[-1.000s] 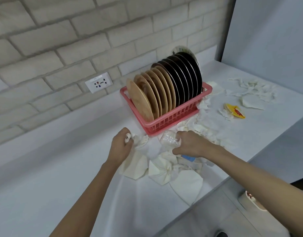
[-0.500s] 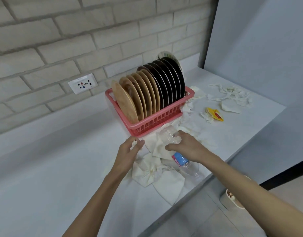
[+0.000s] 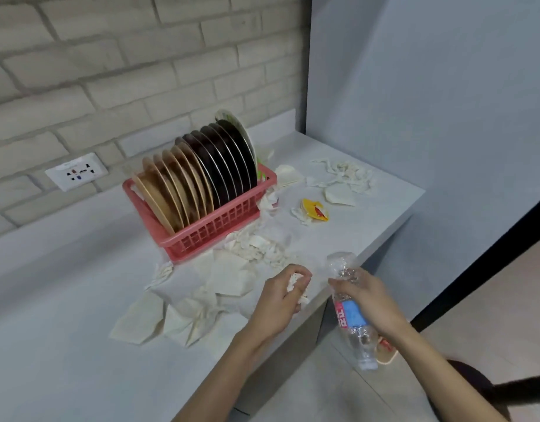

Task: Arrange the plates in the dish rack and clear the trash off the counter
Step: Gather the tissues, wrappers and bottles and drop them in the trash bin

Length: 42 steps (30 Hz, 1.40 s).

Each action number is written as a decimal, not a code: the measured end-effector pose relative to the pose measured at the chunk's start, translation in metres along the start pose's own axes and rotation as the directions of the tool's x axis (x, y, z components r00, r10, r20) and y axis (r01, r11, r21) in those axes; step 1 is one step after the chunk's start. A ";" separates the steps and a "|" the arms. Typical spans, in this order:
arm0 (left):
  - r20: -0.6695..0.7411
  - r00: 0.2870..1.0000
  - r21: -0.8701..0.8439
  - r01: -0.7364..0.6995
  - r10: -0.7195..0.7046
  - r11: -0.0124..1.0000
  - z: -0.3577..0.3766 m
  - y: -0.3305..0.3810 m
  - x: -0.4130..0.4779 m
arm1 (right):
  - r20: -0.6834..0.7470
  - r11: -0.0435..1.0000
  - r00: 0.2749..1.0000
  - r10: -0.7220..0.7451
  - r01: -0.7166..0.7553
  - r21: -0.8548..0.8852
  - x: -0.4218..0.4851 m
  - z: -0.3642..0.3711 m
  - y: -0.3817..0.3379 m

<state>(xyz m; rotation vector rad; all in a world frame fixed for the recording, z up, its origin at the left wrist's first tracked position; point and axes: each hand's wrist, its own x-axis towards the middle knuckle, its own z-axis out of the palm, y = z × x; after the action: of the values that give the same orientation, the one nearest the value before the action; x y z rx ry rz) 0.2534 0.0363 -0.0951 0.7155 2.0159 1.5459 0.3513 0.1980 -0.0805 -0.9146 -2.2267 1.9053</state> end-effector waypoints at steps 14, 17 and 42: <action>0.009 0.934 0.020 0.358 -0.358 0.933 0.199 -0.032 -0.008 | -0.128 0.951 0.950 0.286 -0.265 0.158 -0.050 -0.127 0.138; -0.003 0.936 0.096 0.350 -0.351 0.932 0.213 -0.045 -0.016 | -0.134 0.930 0.927 0.351 -0.329 0.161 -0.062 -0.135 0.162; 0.293 0.777 0.074 0.562 -0.557 0.824 0.198 -0.102 0.094 | -0.290 0.846 0.827 0.481 -0.525 -0.094 0.013 -0.127 0.174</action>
<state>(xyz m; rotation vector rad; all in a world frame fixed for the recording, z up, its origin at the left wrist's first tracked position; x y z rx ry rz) 0.3050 0.2176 -0.2465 0.2698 1.7577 1.0260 0.4619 0.3247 -0.2162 -1.8250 -2.1576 1.6362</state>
